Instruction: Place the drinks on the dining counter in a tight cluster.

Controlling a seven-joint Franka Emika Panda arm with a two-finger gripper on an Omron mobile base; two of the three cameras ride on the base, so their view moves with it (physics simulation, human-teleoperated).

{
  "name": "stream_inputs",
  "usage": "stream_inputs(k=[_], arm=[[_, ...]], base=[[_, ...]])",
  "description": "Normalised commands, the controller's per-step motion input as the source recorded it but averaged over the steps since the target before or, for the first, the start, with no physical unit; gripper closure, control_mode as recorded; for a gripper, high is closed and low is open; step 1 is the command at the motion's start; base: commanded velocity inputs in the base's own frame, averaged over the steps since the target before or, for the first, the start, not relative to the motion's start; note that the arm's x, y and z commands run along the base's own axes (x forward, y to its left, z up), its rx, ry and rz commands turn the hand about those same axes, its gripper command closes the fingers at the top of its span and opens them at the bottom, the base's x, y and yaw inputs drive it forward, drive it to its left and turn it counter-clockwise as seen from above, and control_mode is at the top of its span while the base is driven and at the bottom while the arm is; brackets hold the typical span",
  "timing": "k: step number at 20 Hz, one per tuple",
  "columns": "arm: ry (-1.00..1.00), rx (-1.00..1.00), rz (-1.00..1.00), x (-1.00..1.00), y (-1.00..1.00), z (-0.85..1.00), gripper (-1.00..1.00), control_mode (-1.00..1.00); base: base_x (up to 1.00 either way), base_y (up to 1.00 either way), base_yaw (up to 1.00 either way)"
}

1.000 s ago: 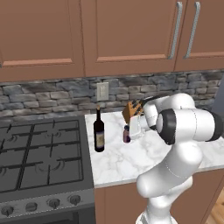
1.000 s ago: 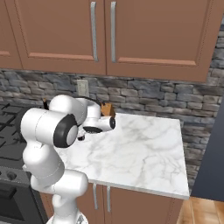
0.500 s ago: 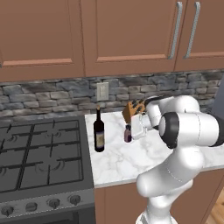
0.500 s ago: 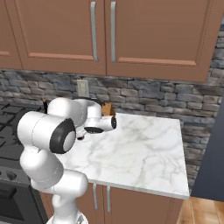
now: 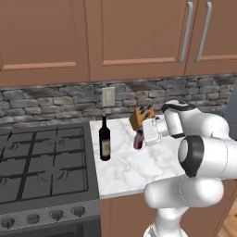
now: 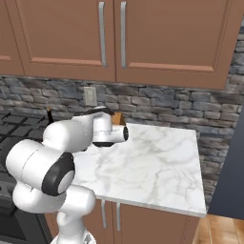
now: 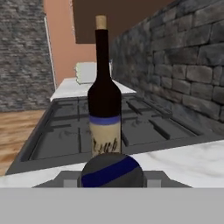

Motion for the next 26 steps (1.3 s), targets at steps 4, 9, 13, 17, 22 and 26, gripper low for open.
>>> stream_inputs(k=[4, 9, 13, 17, 22, 26], arm=[[0.0, 0.06, 0.0, -0.45, 0.0, 0.27, 1.0, -1.0], [0.0, 0.0, 0.0, -0.5, 0.0, 0.28, 1.0, -1.0], [0.0, 0.0, 0.0, -0.54, 0.0, 0.29, 1.0, -1.0], [0.0, -0.02, 0.0, -0.5, -0.01, 0.26, 1.0, -1.0], [0.0, -0.07, 0.0, -0.44, -0.02, 0.27, 1.0, -1.0], [0.0, -0.13, 0.0, -0.41, -0.03, 0.21, 1.0, -1.0]], base=[[0.0, 0.0, 0.0], [0.0, 0.0, 0.0], [0.0, 0.0, 0.0], [0.0, 0.0, 0.0], [0.0, 0.0, 0.0], [0.0, 0.0, 0.0]])
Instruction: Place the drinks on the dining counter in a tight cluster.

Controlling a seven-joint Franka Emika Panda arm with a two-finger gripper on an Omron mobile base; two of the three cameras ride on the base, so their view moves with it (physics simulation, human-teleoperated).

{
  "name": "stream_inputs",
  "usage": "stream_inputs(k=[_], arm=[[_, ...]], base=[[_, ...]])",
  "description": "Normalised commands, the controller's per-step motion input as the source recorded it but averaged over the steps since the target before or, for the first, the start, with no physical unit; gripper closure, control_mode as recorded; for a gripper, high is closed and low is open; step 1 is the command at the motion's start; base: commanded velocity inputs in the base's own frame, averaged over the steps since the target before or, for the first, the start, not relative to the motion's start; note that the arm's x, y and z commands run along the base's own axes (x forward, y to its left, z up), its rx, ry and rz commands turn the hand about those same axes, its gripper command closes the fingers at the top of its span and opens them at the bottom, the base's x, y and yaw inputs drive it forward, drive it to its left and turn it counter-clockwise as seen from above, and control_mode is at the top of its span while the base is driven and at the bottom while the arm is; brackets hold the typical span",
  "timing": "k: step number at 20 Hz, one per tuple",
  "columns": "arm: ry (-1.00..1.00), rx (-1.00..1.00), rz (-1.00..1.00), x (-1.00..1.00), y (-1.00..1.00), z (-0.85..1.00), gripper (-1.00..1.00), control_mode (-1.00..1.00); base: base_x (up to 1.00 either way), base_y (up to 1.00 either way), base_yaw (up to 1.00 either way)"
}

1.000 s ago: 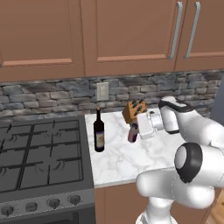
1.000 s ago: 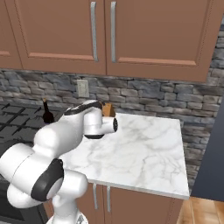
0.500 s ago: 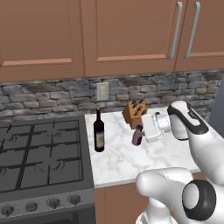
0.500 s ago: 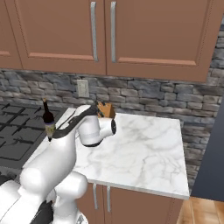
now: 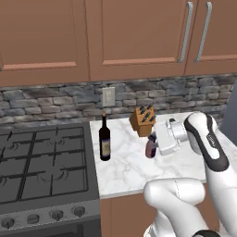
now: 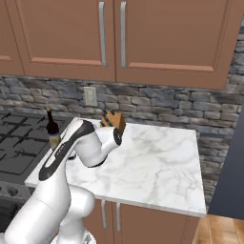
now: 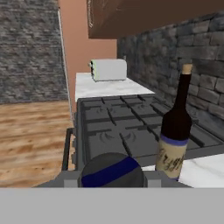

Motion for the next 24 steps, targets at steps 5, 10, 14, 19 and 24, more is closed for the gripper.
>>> stream_inputs(k=[5, 10, 14, 19, 24], arm=[[0.0, -0.12, 0.0, -0.39, -0.02, 0.17, 1.0, -1.0], [0.01, 0.0, 0.0, -0.23, -0.03, 0.05, 1.0, -1.0], [0.0, 0.01, 0.0, 0.0, 0.0, 0.0, 1.0, -1.0], [0.0, 0.0, 0.0, 0.0, 0.0, 0.0, 1.0, -1.0], [0.0, 0.0, 0.0, 0.0, 0.0, 0.0, 1.0, 1.0]], base=[[0.0, 0.0, 0.0], [0.0, 0.0, 0.0], [0.0, 0.0, 0.0], [0.0, 0.0, 0.0], [-0.04, 0.01, 0.0]])
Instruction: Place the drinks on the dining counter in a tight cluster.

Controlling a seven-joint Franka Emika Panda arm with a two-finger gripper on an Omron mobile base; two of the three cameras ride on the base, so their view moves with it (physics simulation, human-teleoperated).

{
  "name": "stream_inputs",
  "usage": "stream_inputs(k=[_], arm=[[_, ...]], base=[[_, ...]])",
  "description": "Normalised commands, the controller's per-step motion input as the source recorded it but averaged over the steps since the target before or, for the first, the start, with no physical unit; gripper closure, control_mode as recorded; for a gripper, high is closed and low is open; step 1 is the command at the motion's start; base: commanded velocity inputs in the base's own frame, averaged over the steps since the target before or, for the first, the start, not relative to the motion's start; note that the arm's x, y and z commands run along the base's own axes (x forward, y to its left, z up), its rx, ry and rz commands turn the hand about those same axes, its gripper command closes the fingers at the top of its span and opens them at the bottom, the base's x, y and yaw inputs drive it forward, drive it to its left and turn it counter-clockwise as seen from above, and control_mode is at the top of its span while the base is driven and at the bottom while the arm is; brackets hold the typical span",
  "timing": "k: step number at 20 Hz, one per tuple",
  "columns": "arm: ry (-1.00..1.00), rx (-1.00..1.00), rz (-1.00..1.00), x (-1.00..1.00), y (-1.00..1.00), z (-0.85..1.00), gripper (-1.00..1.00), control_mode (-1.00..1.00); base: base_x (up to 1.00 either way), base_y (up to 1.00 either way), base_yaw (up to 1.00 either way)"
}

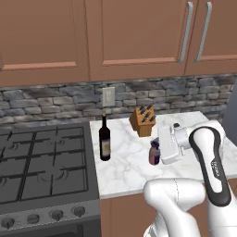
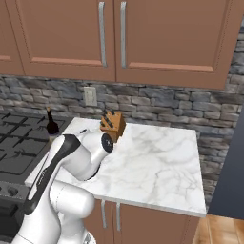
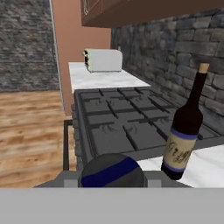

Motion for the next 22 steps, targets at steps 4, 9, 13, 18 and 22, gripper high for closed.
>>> stream_inputs(k=[4, 9, 13, 18, 22], arm=[[0.0, 0.0, 0.0, 0.0, 0.0, 0.0, 1.0, 1.0], [0.0, 0.0, 0.0, 0.0, 0.0, 0.0, 1.0, 1.0], [0.0, 0.0, 0.0, 0.0, 0.0, 0.0, 1.0, 1.0], [0.0, 0.0, 0.0, 0.0, 0.0, 0.0, 1.0, 1.0], [0.0, 0.0, 0.0, 0.0, 0.0, 0.0, 1.0, 1.0]], base=[[-0.53, 0.0, 0.0], [-0.69, 0.0, 0.0], [-0.66, 0.02, 0.32], [-0.37, 0.01, 0.82], [-0.17, 0.0, 0.99]])
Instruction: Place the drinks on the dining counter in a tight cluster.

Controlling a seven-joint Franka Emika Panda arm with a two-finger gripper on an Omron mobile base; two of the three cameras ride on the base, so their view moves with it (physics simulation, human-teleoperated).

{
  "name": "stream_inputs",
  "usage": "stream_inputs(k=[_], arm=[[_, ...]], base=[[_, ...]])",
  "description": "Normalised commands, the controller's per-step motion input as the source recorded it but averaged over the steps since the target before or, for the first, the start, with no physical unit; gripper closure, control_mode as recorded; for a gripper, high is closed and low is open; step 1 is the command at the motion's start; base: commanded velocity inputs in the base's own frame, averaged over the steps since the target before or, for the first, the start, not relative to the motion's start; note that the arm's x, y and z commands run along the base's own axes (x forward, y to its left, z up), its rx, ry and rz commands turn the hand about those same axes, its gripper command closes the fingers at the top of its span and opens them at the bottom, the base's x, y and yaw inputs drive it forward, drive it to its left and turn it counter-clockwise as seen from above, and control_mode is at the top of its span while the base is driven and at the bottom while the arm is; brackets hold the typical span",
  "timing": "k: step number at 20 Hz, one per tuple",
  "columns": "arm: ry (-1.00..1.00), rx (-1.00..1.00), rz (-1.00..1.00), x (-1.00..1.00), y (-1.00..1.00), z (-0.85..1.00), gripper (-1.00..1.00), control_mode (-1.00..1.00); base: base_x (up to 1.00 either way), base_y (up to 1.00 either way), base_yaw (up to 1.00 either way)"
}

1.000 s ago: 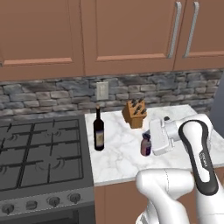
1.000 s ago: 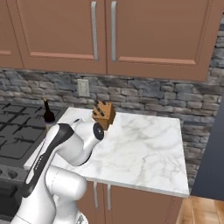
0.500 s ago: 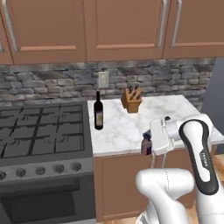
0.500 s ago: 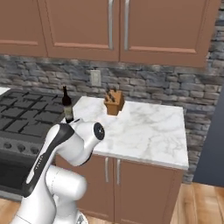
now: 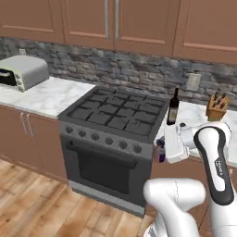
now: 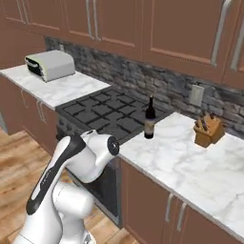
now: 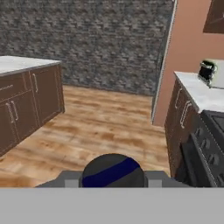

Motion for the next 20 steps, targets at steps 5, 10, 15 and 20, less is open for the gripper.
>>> stream_inputs(k=[5, 10, 15, 20], arm=[[0.0, 0.0, 0.0, 0.0, 0.0, 0.0, 1.0, 1.0], [0.0, 0.0, 0.0, 0.0, 0.0, 0.0, 1.0, 1.0], [0.0, 0.0, 0.0, 0.0, 0.0, 0.0, 1.0, 1.0], [0.0, 0.0, 0.0, 0.0, 0.0, 0.0, 1.0, 1.0]], base=[[-0.06, 0.0, 1.0], [-0.02, 0.0, 1.0], [0.0, 0.0, 1.0], [0.0, 0.0, 1.0]])
